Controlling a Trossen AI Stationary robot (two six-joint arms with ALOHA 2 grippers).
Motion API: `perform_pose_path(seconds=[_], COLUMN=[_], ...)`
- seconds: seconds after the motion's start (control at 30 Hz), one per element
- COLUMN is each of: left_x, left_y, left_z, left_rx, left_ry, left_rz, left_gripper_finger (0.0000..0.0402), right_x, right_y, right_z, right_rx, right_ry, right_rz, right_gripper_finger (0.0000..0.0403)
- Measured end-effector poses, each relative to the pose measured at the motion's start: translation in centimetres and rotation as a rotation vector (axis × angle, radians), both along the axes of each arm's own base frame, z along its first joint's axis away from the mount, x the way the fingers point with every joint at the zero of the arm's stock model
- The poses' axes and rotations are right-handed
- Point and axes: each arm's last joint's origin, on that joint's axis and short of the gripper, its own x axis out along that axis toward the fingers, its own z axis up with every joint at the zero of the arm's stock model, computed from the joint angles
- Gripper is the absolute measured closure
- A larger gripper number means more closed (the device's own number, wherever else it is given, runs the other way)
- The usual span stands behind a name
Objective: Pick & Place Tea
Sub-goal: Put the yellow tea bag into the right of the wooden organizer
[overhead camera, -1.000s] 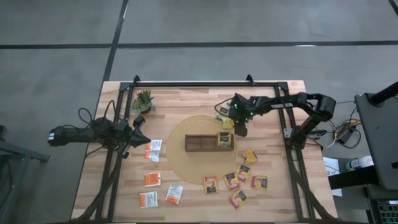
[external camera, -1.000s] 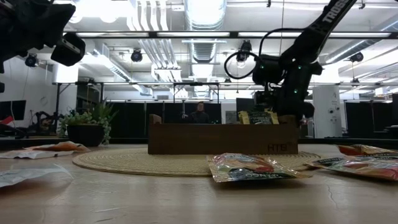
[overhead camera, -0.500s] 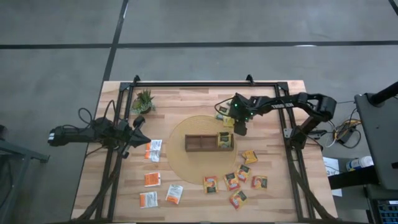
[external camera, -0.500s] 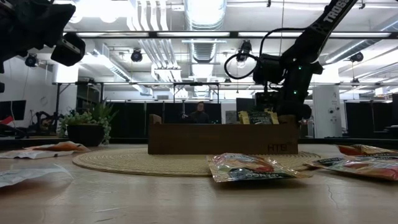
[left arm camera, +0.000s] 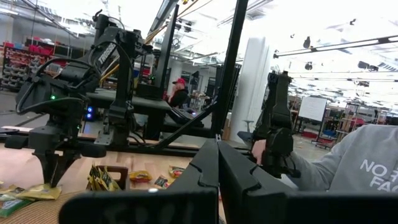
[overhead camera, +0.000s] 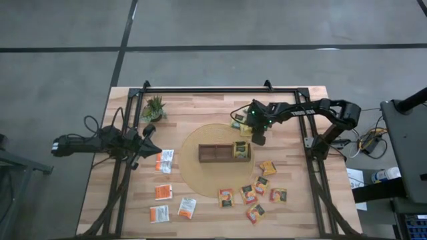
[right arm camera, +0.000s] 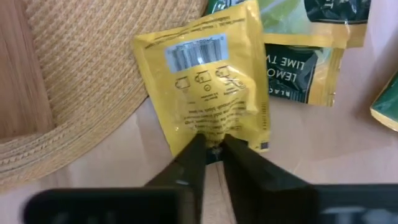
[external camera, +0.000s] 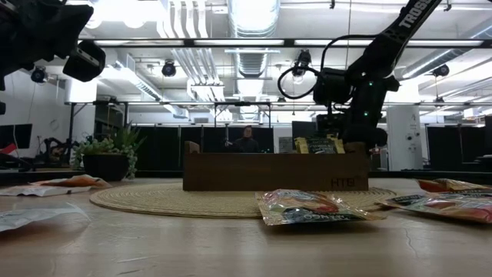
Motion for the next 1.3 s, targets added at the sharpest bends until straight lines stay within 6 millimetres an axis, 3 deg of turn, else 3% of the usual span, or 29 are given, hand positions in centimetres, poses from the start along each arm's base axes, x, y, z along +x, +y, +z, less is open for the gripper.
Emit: perform_pose_path(seconds=[0.07, 0.27, 0.6, 1.07, 1.3], left_x=[0.0, 0.0, 0.0, 0.0, 0.0], left_y=[0.0, 0.0, 0.0, 0.0, 0.0], left_z=[0.0, 0.0, 0.0, 0.0, 0.0], left_rx=[0.0, 0.0, 0.0, 0.0, 0.0], left_ry=[0.0, 0.0, 0.0, 0.0, 0.0], left_rz=[0.0, 0.0, 0.0, 0.0, 0.0], left_gripper_finger=[0.0402, 0.0402, 0.0402, 0.0402, 0.0402], right_x=[0.0, -0.5, -2.9, -3.6, -2.6], right_y=[0.0, 0.1, 1.2, 7.2, 9.9], right_z=[0.0, 0.8, 5.0, 9.9, 12.2], right_rx=[-0.004, -0.066, -0.214, -0.52, -0.593], right_ry=[0.002, 0.029, 0.068, -0.039, -0.085], right_rz=[0.012, 0.014, -0.096, 0.085, 0.179], right_gripper_finger=[0.0387, 0.0394, 0.0394, 0.0394, 0.0394])
